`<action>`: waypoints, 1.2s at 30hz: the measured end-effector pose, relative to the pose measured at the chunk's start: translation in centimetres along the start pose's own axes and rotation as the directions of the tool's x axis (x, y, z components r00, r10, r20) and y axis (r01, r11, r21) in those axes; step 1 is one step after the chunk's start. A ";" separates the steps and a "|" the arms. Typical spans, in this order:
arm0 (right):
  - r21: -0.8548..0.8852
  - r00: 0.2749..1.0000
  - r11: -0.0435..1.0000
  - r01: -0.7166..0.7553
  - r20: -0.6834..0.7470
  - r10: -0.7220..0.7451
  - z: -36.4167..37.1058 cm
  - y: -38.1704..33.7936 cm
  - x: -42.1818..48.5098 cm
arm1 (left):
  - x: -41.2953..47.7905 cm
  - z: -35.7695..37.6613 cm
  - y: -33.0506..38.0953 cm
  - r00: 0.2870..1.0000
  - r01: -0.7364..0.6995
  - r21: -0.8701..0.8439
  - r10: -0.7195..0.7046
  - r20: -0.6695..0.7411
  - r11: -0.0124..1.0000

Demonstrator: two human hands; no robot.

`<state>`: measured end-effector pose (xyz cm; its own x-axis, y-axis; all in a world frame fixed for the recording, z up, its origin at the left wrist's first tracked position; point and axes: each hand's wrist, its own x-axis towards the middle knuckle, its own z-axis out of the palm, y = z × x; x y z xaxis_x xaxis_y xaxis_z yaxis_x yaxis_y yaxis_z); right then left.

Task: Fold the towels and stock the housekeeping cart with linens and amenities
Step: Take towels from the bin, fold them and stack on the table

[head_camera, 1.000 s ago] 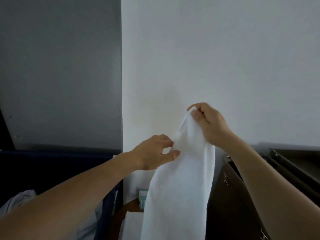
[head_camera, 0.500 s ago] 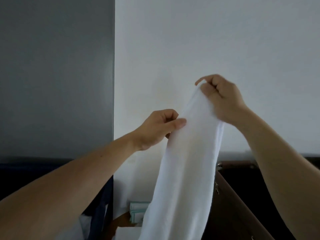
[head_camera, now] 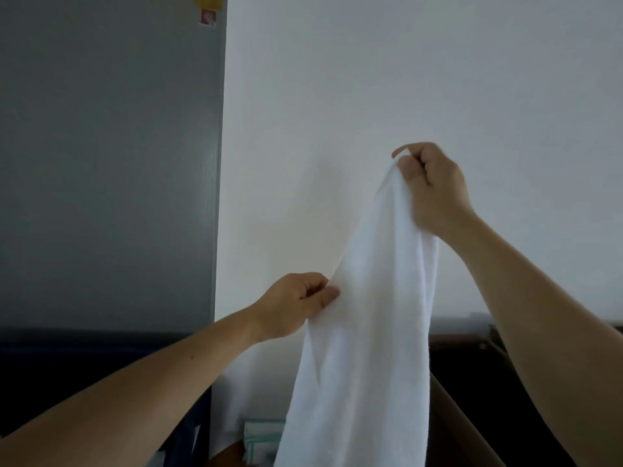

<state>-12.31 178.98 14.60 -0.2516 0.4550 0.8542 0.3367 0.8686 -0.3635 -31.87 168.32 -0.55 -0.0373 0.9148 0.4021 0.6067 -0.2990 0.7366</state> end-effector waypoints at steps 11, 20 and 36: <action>-0.051 0.996 0.996 -0.067 -0.061 0.064 -1.7 1.7 2.0 | -1.2 0.5 -3.2 0.998 0.055 -0.005 -0.055 0.005 0.998; -0.098 0.980 0.984 -0.148 -0.148 0.133 -3.0 4.5 1.4 | -2.3 -2.0 -6.0 0.994 0.056 0.007 -0.055 -0.092 0.998; -0.090 0.962 0.970 -0.224 -0.181 0.205 -3.4 6.2 1.7 | -3.2 -1.4 -6.8 0.996 0.033 0.114 -0.022 -0.090 0.993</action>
<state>-7.55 184.42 15.08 -0.0084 0.5805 0.8142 0.4646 0.7233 -0.5109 -36.97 167.01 -6.07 -0.1220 0.8933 0.4325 0.6916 -0.2361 0.6826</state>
